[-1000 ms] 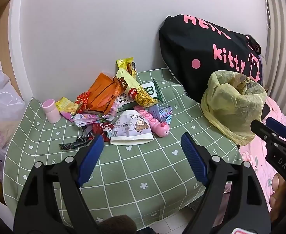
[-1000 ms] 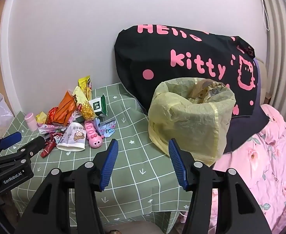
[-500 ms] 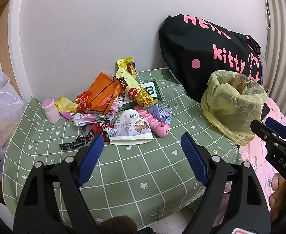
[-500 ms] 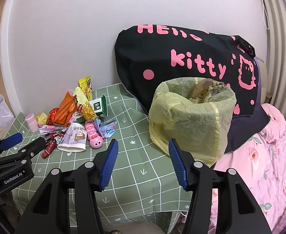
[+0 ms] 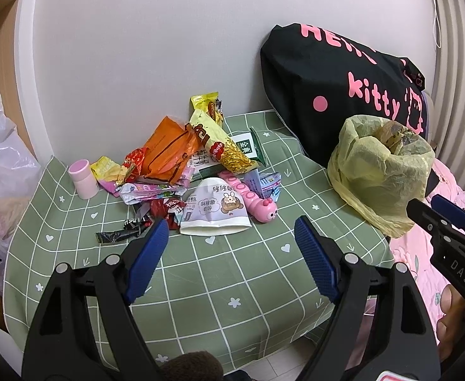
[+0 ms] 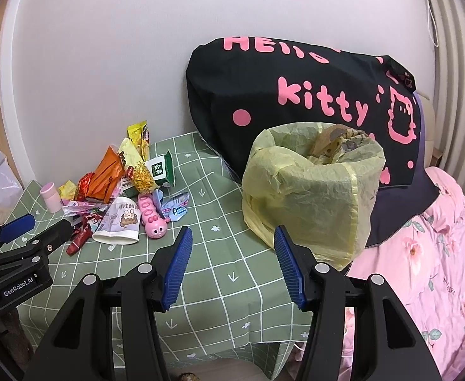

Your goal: Collect trash

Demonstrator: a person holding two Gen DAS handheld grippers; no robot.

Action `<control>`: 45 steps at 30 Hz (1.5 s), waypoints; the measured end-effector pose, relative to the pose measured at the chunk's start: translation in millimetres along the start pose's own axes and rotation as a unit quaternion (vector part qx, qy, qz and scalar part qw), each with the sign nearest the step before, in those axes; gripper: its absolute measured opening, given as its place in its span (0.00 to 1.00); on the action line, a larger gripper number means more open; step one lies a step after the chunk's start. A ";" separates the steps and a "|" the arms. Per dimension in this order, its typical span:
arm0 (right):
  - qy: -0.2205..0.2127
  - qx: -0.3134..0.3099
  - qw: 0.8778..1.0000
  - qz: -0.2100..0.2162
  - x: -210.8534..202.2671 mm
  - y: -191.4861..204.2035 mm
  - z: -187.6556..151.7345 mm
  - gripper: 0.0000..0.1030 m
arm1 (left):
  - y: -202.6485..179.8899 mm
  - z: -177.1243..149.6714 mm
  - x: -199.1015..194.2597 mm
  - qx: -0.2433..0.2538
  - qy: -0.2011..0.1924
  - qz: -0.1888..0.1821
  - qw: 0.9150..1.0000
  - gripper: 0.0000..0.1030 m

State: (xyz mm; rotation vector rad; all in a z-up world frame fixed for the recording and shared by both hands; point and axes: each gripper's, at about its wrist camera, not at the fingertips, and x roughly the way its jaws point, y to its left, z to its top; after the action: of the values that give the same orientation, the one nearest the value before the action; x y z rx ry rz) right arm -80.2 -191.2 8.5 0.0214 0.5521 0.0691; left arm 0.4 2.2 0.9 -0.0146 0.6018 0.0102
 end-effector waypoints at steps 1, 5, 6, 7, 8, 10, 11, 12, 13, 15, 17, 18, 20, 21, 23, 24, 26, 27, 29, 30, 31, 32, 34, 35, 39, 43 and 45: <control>0.000 0.000 1.000 0.000 0.5 0.8 -0.1 0.49 | 0.6 -0.3 0.2 -0.001 0.000 0.000 1.000 0.75; 0.000 0.001 1.000 0.000 1.5 1.5 -0.3 0.49 | 1.6 -0.7 1.0 -0.002 0.000 0.000 1.000 0.75; 0.000 0.001 1.000 0.001 1.5 1.1 -0.3 0.49 | 1.6 -0.7 1.1 -0.002 0.000 0.000 1.000 0.75; 0.000 0.000 1.000 0.000 1.4 1.2 -0.4 0.49 | 1.7 -0.7 1.0 -0.002 0.000 0.000 1.000 0.75; 0.001 0.000 1.000 0.000 1.8 2.2 -0.2 0.49 | 1.6 -0.8 1.1 -0.002 0.001 0.000 1.000 0.75; 0.000 0.000 1.000 0.001 1.5 0.9 -0.4 0.49 | 2.9 -0.8 1.4 -0.003 0.001 0.001 1.000 0.75; 0.000 0.000 1.000 0.001 1.8 1.8 -0.1 0.49 | 3.0 -0.7 1.4 -0.003 0.001 0.000 1.000 0.75; 0.000 0.000 1.000 0.000 1.6 1.3 -0.4 0.49 | 3.0 -0.7 1.4 -0.003 0.001 0.000 1.000 0.75; 0.000 0.000 1.000 0.000 1.6 1.0 -0.4 0.49 | 3.1 -0.6 1.5 -0.003 0.001 0.000 1.000 0.75; 0.000 0.001 1.000 0.000 1.6 1.1 0.0 0.49 | 3.2 -0.6 1.6 -0.003 0.001 0.000 1.000 0.75; 0.000 0.002 1.000 0.000 1.3 0.7 0.1 0.49 | 3.2 -0.5 1.5 -0.003 0.001 0.000 1.000 0.75; 0.001 0.003 1.000 -0.001 2.7 1.5 -0.8 0.49 | 3.2 -0.6 1.4 -0.003 0.001 0.000 1.000 0.75; 0.002 0.003 1.000 -0.002 4.3 0.6 -1.3 0.49 | 3.2 -0.5 1.6 -0.003 0.001 0.000 1.000 0.75; 0.001 0.002 1.000 -0.003 4.6 0.9 -1.0 0.49 | 3.4 -0.5 1.9 -0.003 0.002 -0.001 1.000 0.75; 0.000 0.004 1.000 -0.003 4.1 0.7 -0.6 0.49 | 4.8 0.2 2.8 -0.004 0.003 -0.001 1.000 0.75; -0.001 0.005 1.000 -0.003 3.3 -0.5 -0.6 0.49 | 4.9 0.3 2.9 -0.004 0.003 -0.001 1.000 0.75; -0.001 0.006 1.000 -0.003 2.9 -1.4 -0.6 0.49 | 5.1 0.3 3.1 -0.004 0.002 -0.001 1.000 0.75; -0.001 0.007 1.000 -0.003 3.2 -1.3 -0.6 0.49 | 5.6 0.4 3.5 -0.004 0.002 -0.001 1.000 0.75; -0.001 0.007 1.000 -0.002 3.9 -0.7 -0.4 0.49 | 5.8 0.5 3.6 -0.004 0.003 -0.001 1.000 0.75; -0.001 0.006 1.000 -0.002 3.4 -0.7 -0.5 0.49 | 6.0 0.5 3.8 -0.004 0.003 -0.001 1.000 0.75; -0.002 0.007 1.000 -0.002 2.8 -1.7 -0.7 0.49 | 5.9 0.5 3.7 -0.005 0.003 -0.001 1.000 0.75; -0.002 0.006 1.000 -0.002 2.9 -1.6 -0.6 0.49 | 6.5 0.5 4.3 -0.005 0.003 -0.001 1.000 0.75; -0.001 0.006 1.000 -0.002 3.2 -1.3 -0.5 0.49 | 6.8 0.5 3.9 -0.005 0.003 0.000 1.000 0.75; -0.001 0.006 1.000 -0.001 2.8 -1.3 -0.6 0.49 | 7.4 0.6 4.5 -0.006 0.003 0.000 1.000 0.75; 0.001 0.005 1.000 0.001 5.1 -0.3 -0.3 0.49 | 10.8 1.5 6.0 -0.009 0.003 0.002 1.000 0.75; 0.002 0.005 1.000 0.001 8.6 1.4 0.7 0.49 | 14.0 0.9 7.8 -0.014 0.004 0.005 1.000 0.75; 0.005 0.003 1.000 0.003 12.5 3.6 1.3 0.49 | 16.6 -0.1 9.8 -0.018 0.006 0.006 1.000 0.75</control>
State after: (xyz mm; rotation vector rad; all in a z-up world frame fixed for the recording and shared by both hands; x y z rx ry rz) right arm -69.1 -186.7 3.3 0.0293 0.5616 0.0729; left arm 8.3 18.9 -5.0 -0.0452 0.6133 0.0332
